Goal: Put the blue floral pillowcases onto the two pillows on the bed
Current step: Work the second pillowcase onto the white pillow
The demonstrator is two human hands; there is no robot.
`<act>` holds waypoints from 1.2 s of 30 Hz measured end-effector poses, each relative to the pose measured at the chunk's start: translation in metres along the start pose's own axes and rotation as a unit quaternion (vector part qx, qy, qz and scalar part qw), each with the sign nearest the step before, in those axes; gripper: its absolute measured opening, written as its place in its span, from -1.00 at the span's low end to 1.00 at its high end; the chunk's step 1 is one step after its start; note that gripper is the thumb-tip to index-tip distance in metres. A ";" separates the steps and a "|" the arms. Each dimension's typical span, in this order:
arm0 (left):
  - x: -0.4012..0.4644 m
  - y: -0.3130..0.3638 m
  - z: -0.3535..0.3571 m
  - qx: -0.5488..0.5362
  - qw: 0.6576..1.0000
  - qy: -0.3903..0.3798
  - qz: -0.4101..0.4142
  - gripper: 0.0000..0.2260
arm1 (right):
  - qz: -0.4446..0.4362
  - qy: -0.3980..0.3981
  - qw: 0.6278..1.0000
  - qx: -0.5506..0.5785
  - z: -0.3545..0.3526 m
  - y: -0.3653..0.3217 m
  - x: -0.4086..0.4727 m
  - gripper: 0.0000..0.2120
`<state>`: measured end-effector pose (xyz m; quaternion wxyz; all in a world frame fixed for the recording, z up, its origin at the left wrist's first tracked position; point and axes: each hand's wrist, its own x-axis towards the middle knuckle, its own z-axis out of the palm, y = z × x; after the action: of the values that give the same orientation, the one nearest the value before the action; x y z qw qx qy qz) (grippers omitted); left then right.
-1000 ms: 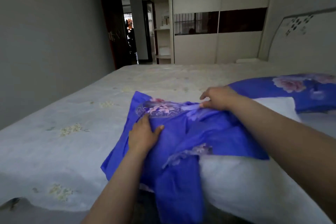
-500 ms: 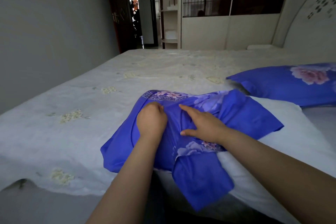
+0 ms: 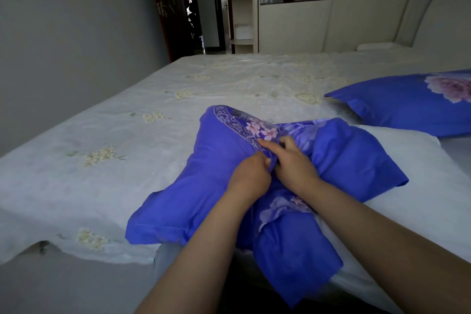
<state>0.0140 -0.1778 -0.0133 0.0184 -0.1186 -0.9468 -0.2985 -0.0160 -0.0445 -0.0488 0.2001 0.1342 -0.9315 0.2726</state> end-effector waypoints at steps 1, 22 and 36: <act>-0.001 -0.004 -0.002 0.007 1.000 -0.017 0.009 -0.79 | -0.027 0.039 0.998 -0.031 0.000 -0.005 0.005 -0.51; 0.095 -0.124 -0.091 -0.350 0.901 0.227 -0.115 -0.76 | -0.054 -0.240 0.966 0.078 -0.023 -0.067 0.033 -0.75; 0.082 -0.140 -0.090 -0.480 0.799 0.338 -0.130 -0.75 | -0.420 -0.018 0.887 -0.192 0.010 -0.106 0.109 -0.67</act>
<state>-0.1021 -0.3229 -0.0094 0.2393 0.1205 -0.6226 -0.7352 -0.0775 -0.1519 0.0406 0.3009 0.4769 -0.8255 -0.0238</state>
